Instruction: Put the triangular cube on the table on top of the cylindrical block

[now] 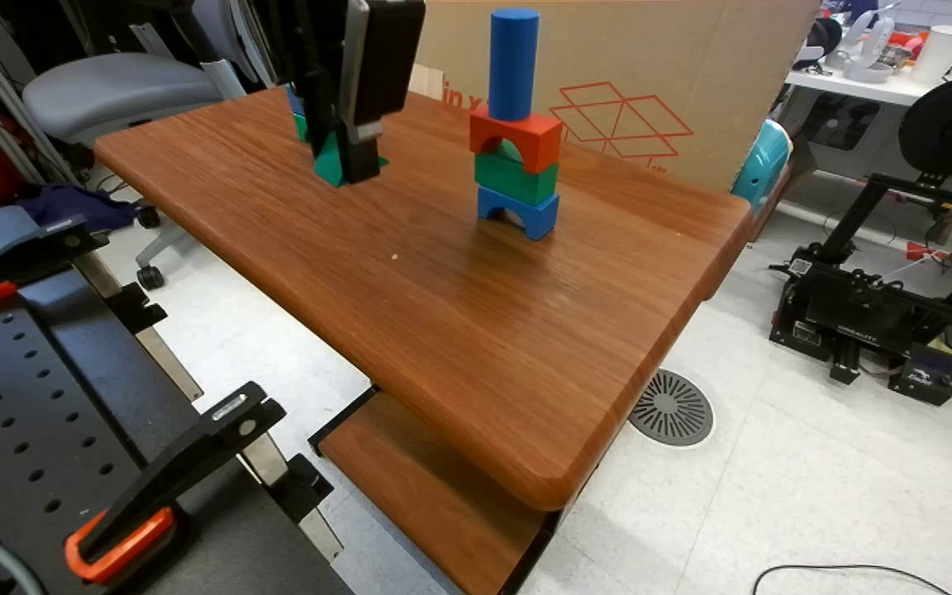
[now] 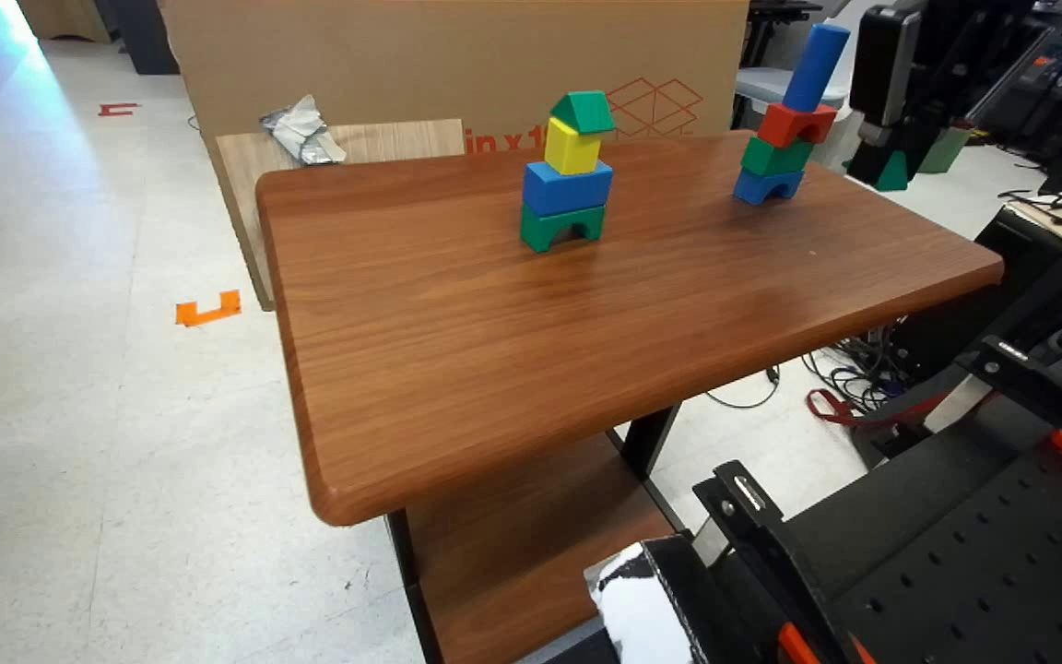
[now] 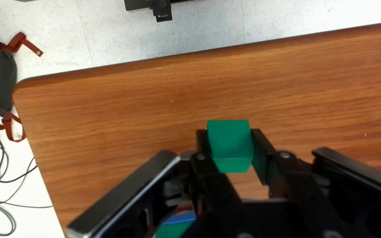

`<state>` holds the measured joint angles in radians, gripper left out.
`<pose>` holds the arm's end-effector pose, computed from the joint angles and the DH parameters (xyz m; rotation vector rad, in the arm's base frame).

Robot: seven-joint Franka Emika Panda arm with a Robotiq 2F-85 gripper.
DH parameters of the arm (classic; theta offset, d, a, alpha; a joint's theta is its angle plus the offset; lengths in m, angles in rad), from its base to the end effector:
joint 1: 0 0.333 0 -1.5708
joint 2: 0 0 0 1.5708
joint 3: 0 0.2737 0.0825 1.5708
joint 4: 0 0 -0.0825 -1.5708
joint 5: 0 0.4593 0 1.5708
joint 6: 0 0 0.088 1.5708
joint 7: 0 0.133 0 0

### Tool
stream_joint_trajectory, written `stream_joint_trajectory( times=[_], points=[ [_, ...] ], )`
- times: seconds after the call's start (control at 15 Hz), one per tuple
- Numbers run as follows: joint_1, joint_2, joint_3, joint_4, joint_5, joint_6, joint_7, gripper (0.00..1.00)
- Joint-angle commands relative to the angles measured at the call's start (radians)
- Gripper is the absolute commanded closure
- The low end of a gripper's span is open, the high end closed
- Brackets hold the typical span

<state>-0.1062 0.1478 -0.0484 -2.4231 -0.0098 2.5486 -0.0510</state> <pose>0.5180 -0.0820 0.1148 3.1277 -0.1486 -0.0365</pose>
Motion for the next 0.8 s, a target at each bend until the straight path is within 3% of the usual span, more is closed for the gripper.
stream_joint_trajectory(
  times=[0.0, 0.73],
  points=[
    [0.002, -0.103, -0.011, -0.038, 0.036, -0.028, 0.004, 0.92],
    [0.002, -0.120, -0.028, 0.112, 0.118, -0.162, 0.014, 0.92]
  ],
)
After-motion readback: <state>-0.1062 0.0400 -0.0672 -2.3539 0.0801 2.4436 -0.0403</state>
